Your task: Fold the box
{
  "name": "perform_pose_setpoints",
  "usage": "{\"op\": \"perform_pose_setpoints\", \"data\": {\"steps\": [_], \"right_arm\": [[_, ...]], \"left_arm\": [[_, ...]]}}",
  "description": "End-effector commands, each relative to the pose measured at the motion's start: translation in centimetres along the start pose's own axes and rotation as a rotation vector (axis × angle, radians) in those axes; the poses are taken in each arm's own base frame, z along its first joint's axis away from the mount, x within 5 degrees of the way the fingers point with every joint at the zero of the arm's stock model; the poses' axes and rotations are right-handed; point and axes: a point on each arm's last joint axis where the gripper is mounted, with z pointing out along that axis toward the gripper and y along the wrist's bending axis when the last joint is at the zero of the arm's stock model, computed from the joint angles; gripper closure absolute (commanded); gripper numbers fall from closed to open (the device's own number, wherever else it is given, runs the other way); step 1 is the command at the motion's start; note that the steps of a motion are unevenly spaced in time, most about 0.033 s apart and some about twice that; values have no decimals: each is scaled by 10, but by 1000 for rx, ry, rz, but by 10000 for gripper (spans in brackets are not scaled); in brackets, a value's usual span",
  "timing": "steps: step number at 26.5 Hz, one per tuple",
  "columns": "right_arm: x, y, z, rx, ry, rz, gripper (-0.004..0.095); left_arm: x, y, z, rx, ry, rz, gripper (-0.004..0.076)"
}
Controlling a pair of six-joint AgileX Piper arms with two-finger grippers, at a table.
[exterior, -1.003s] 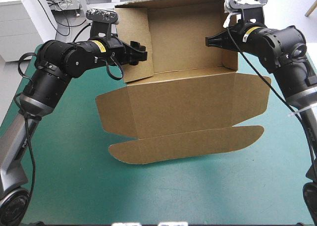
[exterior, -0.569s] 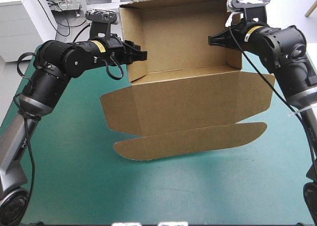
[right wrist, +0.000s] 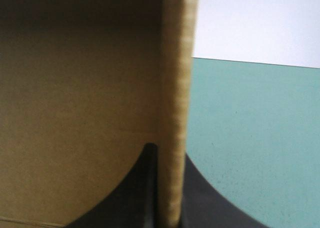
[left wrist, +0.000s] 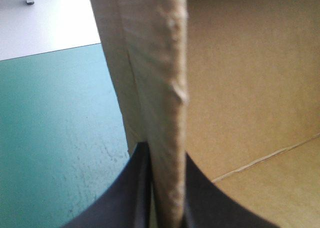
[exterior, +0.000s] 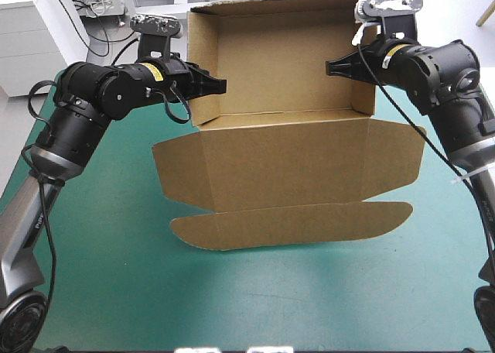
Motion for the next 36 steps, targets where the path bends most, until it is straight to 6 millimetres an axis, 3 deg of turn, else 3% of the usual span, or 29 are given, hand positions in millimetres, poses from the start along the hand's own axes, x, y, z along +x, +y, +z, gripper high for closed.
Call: {"op": "perform_pose_setpoints", "data": {"steps": [1,5,7,11,21,30,33,36], "right_arm": [[-9,0,-24,-33,-53,-37,924],[12,3,-7,-45,172,-86,924],[21,8,16,-63,257,-84,924],[36,18,59,-105,358,-68,924],[70,30,127,-149,526,-49,924],[84,32,148,-155,578,-61,921],[84,33,148,-162,579,-61,899],[84,33,148,-165,578,-64,790]], "left_arm": [[-10,-11,-24,46,-85,51,731],[6,-1,3,-27,89,86,731],[21,3,30,-40,234,100,731],[37,8,67,-53,359,126,731],[60,16,114,-75,479,128,731],[83,22,142,-78,621,112,717],[87,27,145,-83,650,98,638],[86,35,144,-100,656,75,512]]}}
